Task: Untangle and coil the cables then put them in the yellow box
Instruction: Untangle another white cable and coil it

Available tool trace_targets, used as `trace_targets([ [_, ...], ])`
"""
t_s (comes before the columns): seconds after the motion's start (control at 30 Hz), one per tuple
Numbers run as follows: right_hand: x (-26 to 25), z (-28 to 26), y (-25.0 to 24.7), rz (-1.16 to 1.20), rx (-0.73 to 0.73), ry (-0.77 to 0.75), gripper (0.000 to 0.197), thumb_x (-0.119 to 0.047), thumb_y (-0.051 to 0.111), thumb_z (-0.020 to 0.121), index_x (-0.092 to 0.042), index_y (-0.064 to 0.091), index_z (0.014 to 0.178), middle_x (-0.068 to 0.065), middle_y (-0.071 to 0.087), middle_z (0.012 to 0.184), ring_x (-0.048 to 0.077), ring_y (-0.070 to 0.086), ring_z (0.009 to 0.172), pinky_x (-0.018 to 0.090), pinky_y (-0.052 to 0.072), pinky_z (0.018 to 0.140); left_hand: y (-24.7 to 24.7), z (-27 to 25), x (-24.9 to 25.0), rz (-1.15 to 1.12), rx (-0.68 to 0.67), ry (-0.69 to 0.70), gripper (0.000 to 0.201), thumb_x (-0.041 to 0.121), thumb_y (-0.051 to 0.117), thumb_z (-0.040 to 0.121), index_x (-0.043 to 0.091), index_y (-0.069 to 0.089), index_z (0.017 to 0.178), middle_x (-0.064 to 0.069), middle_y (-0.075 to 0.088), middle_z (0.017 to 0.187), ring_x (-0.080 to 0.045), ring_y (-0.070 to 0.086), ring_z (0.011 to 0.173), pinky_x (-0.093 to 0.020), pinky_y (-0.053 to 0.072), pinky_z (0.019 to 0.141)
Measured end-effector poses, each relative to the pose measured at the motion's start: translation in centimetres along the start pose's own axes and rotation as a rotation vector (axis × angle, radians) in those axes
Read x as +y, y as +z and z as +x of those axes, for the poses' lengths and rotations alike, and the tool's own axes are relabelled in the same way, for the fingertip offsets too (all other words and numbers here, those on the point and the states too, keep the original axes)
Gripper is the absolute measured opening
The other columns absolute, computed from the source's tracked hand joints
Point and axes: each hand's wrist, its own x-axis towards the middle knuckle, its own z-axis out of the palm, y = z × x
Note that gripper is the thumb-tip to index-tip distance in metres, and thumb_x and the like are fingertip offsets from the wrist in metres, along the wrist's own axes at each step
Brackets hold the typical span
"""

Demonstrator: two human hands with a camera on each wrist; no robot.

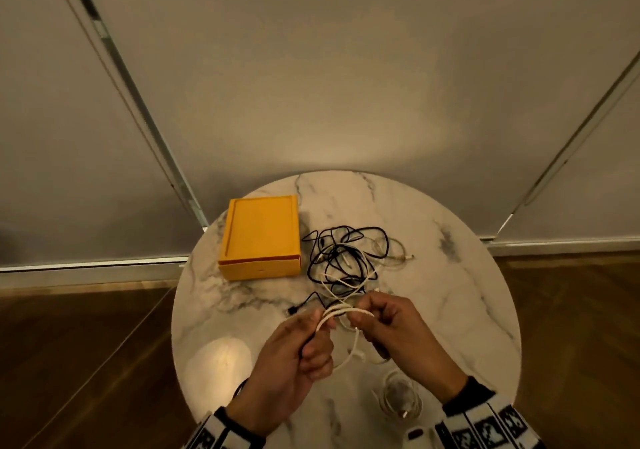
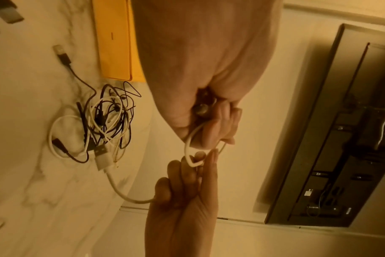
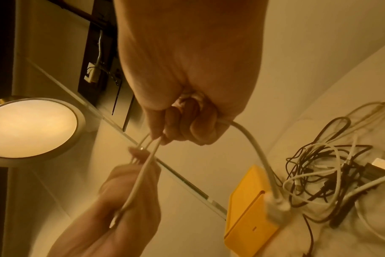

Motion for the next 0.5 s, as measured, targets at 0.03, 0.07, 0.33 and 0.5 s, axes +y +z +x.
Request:
trace_targets([
  [0.03,-0.3,0.3,-0.4,0.010,0.012,-0.008,0.019,-0.026,0.074,0.081,-0.019,0.064,0.066,0.002,0.049,0.050,0.009,0.032,0.036,0.019,0.026,0.039,-0.3,-0.2,-0.1,0.027,-0.032,-0.020,0.028,0.028,0.067,0.087,0.002,0.060,0.078,0.003,0.030,0.047,-0.004,0.023,0.036,-0.015,0.026,0.037],
  [0.07,-0.6,0.6,-0.9,0.020,0.029,-0.009,0.019,-0.020,0.078,0.077,-0.017,0.065,0.063,0.005,0.052,0.050,0.009,0.034,0.036,0.019,0.027,0.038,-0.5,-0.5,-0.2,0.064,-0.078,-0.039,0.030,0.033,0.073,0.080,0.006,0.063,0.074,0.003,0.032,0.047,-0.004,0.024,0.036,-0.014,0.027,0.037],
  [0.33,-3.1,2.9,-2.1,0.031,0.048,-0.045,0.018,0.006,0.074,0.075,0.015,0.061,0.066,0.013,0.068,0.058,0.015,0.036,0.037,0.021,0.029,0.039,-0.4,-1.4,1.5,0.339,-0.380,-0.158,0.017,0.024,0.064,0.090,0.011,0.074,0.095,-0.010,0.074,0.087,-0.016,0.070,0.066,-0.020,0.052,0.059],
  [0.5,-4.9,3.4,-2.0,0.023,0.087,-0.056,0.017,0.001,0.075,0.073,0.008,0.063,0.065,0.017,0.065,0.056,0.010,0.038,0.035,0.020,0.029,0.039,0.2,-0.7,4.3,0.509,-0.512,-0.148,0.032,0.037,0.058,0.093,0.009,0.074,0.098,-0.011,0.075,0.094,-0.021,0.073,0.080,-0.024,0.055,0.067],
])
